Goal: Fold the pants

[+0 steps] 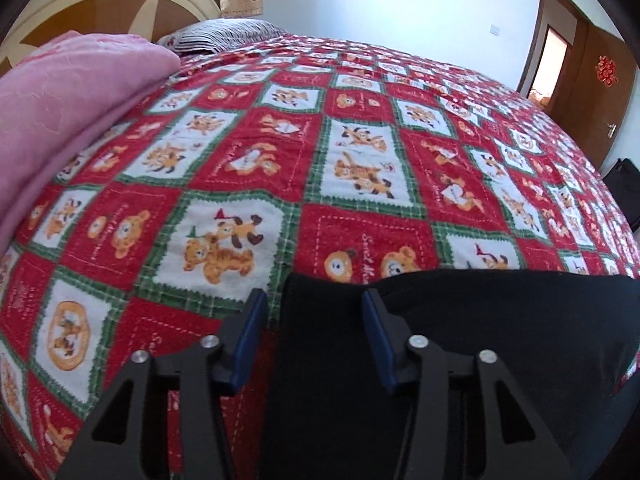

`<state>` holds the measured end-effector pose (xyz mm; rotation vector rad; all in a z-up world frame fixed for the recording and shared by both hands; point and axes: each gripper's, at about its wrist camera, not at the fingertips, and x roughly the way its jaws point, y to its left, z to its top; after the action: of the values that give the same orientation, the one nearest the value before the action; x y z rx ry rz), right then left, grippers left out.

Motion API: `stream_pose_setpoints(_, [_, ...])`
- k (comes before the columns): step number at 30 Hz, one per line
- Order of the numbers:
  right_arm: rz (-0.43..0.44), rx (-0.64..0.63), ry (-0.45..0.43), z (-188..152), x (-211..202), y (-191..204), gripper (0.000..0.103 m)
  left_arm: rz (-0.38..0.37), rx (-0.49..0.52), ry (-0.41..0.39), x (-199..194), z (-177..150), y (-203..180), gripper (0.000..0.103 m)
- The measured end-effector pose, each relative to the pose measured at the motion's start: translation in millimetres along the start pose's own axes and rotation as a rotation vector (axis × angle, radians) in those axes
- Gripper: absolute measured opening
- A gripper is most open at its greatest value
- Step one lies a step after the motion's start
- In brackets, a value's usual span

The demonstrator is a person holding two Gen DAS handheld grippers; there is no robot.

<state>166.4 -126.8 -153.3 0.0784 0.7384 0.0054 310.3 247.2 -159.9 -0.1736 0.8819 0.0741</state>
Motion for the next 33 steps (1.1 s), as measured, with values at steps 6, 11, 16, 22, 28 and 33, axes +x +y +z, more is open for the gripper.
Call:
stream_pose_setpoints(6, [-0.027,0.004,-0.005,38.2,10.8,-31.4,0.034,-0.086,-0.021,-0.014,1.9,-0.1,5.7,0.027])
stream_pose_setpoints(11, [-0.079,0.069,0.002,77.8,25.0,-79.8,0.034,-0.114,-0.02,-0.006,5.4,5.0,6.4,0.018])
stream_pose_setpoints(16, [-0.12,0.162,0.056,116.2,50.9,-141.4,0.034,-0.109,-0.013,0.002,8.1,5.4,5.1,0.018])
stream_pose_setpoints(22, [-0.19,0.221,0.108,154.7,90.7,-207.1,0.04,-0.085,0.021,-0.004,5.4,7.1,1.0,0.019])
stream_pose_setpoints(28, [-0.188,0.238,0.155,171.7,138.3,-242.2,0.066,-0.055,0.067,-0.008,4.6,9.9,-1.5,0.028])
stream_pose_setpoints(33, [-0.183,0.223,0.215,184.8,178.2,-253.8,0.066,-0.058,0.088,-0.006,7.4,11.7,-3.7,0.035])
